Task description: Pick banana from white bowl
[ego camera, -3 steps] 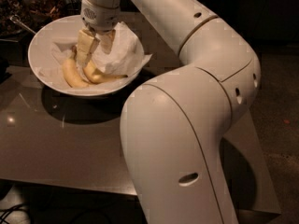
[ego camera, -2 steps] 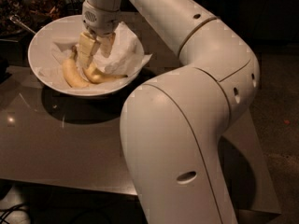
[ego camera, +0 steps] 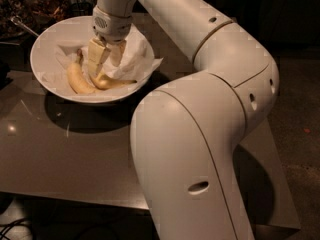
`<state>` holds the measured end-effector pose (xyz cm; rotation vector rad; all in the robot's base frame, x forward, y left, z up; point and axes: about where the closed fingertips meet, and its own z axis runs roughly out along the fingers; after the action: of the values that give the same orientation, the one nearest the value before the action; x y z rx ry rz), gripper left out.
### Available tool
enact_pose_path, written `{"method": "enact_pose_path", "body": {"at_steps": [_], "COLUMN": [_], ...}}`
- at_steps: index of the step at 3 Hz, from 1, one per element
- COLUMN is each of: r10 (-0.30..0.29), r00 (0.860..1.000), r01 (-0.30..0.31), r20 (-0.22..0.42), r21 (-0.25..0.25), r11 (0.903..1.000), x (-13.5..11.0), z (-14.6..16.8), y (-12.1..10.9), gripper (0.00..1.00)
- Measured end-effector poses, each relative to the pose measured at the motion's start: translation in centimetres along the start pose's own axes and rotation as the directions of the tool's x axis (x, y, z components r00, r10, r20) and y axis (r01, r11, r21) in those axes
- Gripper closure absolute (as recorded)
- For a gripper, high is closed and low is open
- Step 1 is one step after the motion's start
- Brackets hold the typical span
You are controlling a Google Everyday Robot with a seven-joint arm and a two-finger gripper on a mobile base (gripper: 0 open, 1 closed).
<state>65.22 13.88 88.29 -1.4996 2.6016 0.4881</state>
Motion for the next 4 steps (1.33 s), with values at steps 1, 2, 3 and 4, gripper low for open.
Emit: {"method": "enact_pose_path", "body": {"at_steps": [1,2,3,4], "r10": [0.003,0.006,0.008,0.004], "r00": [1.000,1.000,1.000,1.000], "r01": [-0.003,-0.006,-0.009,-0.005], "r20": [-0.007,-0.012,-0.019,-0.023], "r21": [-0.012,-0.025,-0.034,-0.038], "r11": [0.9999,0.9997,0.9994,0.9993], "x": [0.1,0.1,0.1,0.1], "z": [0.6,1.1,1.8,2.5], "y": [-0.2,-0.4,-0.7,-1.1], "gripper": [0.41,0.40,0.40,0.39]}}
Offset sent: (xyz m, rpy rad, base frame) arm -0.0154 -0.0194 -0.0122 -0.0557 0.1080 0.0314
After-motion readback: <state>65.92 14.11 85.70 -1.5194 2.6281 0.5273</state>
